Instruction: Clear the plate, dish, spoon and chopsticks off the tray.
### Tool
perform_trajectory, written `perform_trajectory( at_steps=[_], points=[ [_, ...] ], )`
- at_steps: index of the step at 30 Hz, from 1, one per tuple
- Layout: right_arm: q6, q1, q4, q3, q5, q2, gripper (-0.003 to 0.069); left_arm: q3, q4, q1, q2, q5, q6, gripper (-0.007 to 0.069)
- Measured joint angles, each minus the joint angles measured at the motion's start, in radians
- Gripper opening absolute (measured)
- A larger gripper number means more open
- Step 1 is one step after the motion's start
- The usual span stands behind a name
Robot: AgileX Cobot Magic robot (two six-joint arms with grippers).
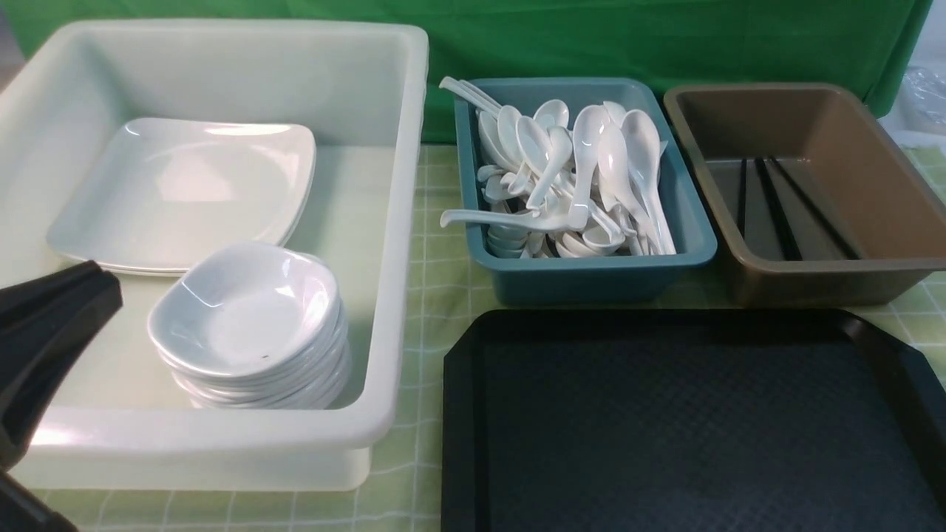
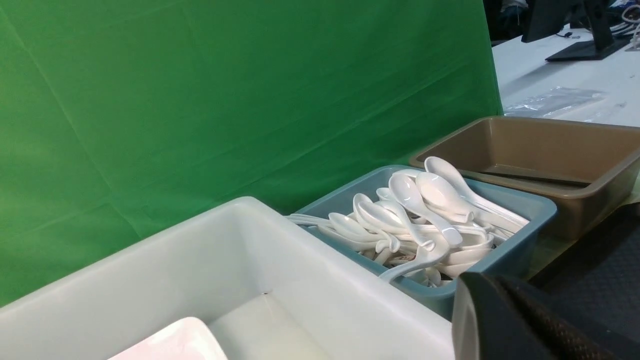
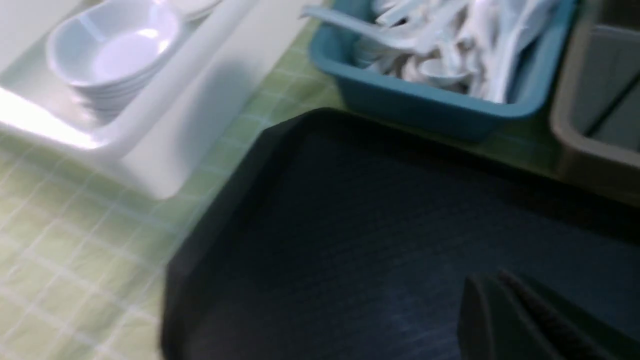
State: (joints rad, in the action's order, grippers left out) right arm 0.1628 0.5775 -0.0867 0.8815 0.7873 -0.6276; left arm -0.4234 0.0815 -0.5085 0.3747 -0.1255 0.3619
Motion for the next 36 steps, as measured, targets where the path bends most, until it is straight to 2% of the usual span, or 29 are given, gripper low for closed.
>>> perform_trajectory(
  at_steps=[3,6,11,16,36],
  points=[
    [-0.278,-0.2,0.145,-0.178,-0.195,0.107,0.0017,0.0,0.0,0.0,0.0,0.0,0.002,0.0009],
    [-0.433,-0.378,0.289,-0.399,-0.369,0.238,0.0017,0.0,0.0,0.0,0.0,0.0,0.002,0.0009],
    [-0.5,-0.527,0.355,-0.702,-0.517,0.458,0.0017,0.0,0.0,0.0,0.0,0.0,0.002,0.0009],
    [-0.49,-0.555,0.364,-0.88,-0.548,0.614,0.0017,0.0,0.0,0.0,0.0,-0.001,0.002,0.001],
    [-0.47,-0.555,0.362,-0.888,-0.517,0.626,0.0046,0.001,-0.004,0.0,0.003,0.0,0.002,0.001]
  ],
)
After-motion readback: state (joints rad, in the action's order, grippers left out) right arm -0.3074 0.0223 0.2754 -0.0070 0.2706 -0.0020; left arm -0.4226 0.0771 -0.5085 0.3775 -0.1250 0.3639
